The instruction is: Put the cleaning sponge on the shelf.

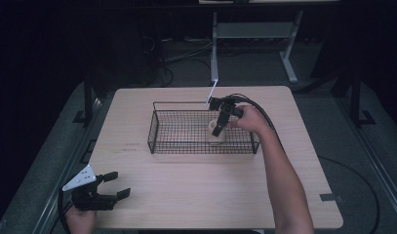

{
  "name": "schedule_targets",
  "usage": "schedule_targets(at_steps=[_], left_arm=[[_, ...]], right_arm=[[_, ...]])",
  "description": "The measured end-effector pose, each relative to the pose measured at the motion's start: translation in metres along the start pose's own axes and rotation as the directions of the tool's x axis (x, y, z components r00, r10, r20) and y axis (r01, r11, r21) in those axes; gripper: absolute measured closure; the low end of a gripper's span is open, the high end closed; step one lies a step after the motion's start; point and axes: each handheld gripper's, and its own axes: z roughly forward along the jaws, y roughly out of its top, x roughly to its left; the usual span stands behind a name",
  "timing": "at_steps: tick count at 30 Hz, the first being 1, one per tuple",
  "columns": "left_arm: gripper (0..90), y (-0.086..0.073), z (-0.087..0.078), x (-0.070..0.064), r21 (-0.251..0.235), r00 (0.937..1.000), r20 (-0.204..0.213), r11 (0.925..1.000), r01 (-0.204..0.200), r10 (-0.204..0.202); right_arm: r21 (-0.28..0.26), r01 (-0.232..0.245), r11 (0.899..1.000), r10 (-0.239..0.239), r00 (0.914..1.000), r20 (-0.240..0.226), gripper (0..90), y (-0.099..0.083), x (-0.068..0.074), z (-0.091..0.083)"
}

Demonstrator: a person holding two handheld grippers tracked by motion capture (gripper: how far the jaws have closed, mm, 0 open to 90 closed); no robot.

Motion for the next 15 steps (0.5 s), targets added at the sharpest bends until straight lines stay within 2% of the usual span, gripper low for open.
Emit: schedule_targets(at_steps=[15], left_arm=[[13.4, 0.0005, 0.0, 0.0, 0.001, 1.0, -0.002, 1.0, -0.001, 0.001]], right_arm=[[-0.008, 0.0, 1.0, 0.0, 1.0, 0.007, 24.0, 0.0, 0.0014, -0.0024]])
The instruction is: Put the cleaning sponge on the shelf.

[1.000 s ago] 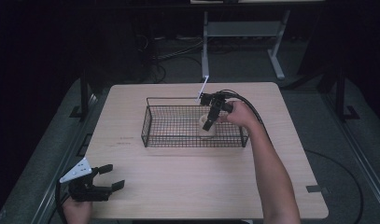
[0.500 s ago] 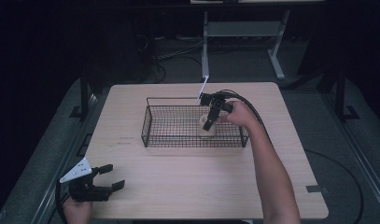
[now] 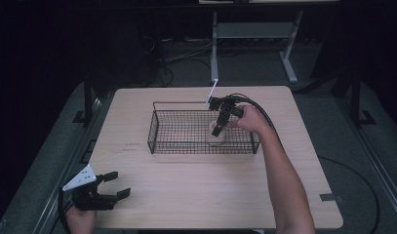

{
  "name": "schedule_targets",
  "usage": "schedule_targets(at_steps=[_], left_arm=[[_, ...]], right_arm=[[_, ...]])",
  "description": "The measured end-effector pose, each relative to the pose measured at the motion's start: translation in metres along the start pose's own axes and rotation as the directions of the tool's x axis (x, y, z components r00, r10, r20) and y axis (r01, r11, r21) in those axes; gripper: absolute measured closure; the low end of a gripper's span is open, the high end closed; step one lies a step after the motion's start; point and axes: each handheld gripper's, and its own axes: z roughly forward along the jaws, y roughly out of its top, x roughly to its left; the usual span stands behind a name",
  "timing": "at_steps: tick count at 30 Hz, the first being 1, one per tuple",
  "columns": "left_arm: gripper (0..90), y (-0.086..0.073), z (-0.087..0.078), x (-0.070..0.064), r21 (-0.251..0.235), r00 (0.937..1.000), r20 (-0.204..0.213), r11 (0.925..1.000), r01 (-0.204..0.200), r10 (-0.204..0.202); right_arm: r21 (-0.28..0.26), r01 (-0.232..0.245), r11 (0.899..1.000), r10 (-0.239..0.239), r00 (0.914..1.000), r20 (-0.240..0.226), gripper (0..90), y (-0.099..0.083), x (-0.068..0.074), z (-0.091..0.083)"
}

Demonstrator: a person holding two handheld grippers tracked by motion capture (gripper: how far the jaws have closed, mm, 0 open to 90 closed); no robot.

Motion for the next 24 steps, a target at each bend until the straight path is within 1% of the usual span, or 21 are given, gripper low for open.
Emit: schedule_targets(at_steps=[6, 13, 24], left_arm=[[13.4, 0.0, 0.001, 0.0, -0.002, 1.0, 0.0, 1.0, 0.003, -0.003], [13.4, 0.001, 0.002, -0.001, 0.001, 1.0, 0.002, 1.0, 0.0, 0.0], [13.4, 0.001, 0.004, 0.0, 0.004, 1.0, 0.003, 1.0, 0.007, -0.007]], right_arm=[[0.0, 0.002, 1.0, -0.002, 1.0, 0.005, 22.4, 0.0, 0.001, -0.001], [-0.021, 0.007, 1.0, -0.007, 1.0, 0.007, 22.1, 0.0, 0.003, -0.008], [-0.036, 0.013, 0.999, -0.013, 0.9999, 0.006, 21.8, -0.001, 0.005, -0.015]])
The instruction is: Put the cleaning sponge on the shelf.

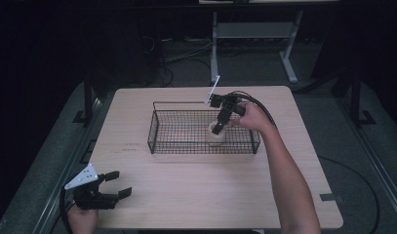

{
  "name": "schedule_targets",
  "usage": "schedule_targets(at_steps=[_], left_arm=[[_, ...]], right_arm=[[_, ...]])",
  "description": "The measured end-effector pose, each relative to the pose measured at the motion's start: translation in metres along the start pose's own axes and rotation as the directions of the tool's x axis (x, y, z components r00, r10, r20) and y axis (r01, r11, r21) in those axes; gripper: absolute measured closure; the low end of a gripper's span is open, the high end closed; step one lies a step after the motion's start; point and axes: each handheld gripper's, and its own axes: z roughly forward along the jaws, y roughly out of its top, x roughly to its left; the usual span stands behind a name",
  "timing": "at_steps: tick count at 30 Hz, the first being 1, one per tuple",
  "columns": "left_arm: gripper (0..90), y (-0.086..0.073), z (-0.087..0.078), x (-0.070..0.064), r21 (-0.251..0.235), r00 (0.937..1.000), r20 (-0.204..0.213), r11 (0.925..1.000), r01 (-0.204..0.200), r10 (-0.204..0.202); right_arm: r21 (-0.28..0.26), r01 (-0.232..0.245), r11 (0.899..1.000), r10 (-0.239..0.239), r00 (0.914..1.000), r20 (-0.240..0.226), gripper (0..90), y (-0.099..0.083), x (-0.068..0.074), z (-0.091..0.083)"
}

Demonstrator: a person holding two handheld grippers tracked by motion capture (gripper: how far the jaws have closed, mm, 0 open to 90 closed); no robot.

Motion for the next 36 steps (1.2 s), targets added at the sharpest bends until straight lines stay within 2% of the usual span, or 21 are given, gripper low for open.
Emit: schedule_targets(at_steps=[12, 24, 30, 36], left_arm=[[13.4, 0.0, 0.0, -0.001, 0.001, 1.0, -0.001, 1.0, -0.002, 0.002], [13.4, 0.0, -0.001, -0.002, -0.003, 1.0, 0.002, 1.0, -0.007, 0.007], [13.4, 0.0, -0.001, -0.002, -0.001, 1.0, 0.002, 1.0, -0.008, 0.008], [13.4, 0.0, -0.001, -0.002, -0.001, 1.0, 0.002, 1.0, -0.009, 0.009]], right_arm=[[-0.018, 0.005, 1.0, -0.004, 0.9998, 0.021, 21.5, -0.004, 0.006, -0.017], [-0.039, 0.029, 0.999, -0.028, 0.9991, 0.033, 20.8, -0.011, 0.021, -0.039], [-0.035, 0.042, 0.999, -0.04, 0.9982, 0.044, 18.4, -0.013, 0.028, -0.043], [-0.046, 0.034, 0.998, -0.032, 0.999, 0.031, 18.2, -0.019, 0.033, -0.041]])
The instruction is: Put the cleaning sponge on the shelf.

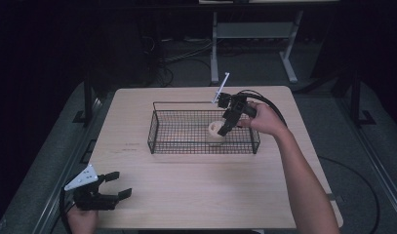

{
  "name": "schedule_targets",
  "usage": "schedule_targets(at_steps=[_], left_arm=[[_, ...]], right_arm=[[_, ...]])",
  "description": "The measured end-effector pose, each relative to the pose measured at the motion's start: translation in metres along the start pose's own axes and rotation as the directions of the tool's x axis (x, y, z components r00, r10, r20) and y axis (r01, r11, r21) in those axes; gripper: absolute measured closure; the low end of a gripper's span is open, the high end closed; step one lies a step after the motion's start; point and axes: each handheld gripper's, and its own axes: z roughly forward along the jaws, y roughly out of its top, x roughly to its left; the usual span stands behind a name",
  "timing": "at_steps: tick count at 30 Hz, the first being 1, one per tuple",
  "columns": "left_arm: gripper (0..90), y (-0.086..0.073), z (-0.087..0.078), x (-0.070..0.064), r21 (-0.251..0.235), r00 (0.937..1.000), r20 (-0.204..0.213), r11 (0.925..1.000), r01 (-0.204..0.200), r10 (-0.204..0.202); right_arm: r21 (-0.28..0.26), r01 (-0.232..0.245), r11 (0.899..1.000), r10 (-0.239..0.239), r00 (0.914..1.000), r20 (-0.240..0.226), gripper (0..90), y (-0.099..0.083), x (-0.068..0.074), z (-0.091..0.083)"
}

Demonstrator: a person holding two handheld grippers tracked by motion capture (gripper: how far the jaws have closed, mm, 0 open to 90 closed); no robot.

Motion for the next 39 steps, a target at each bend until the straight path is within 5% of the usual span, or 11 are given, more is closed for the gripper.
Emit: schedule_targets(at_steps=[25, 39], left_arm=[[13.4, 0.001, 0.002, -0.001, 0.007, 1.0, 0.003, 1.0, -0.005, 0.005], [13.4, 0.001, 0.003, -0.001, 0.013, 1.0, 0.004, 0.9999, -0.008, 0.008]], right_arm=[[-0.027, 0.018, 0.999, -0.018, 0.9996, -0.024, 18.2, -0.021, 0.025, -0.003], [-0.051, 0.04, 0.998, -0.042, 0.9986, -0.031, 18.1, -0.042, 0.051, 0.001]])
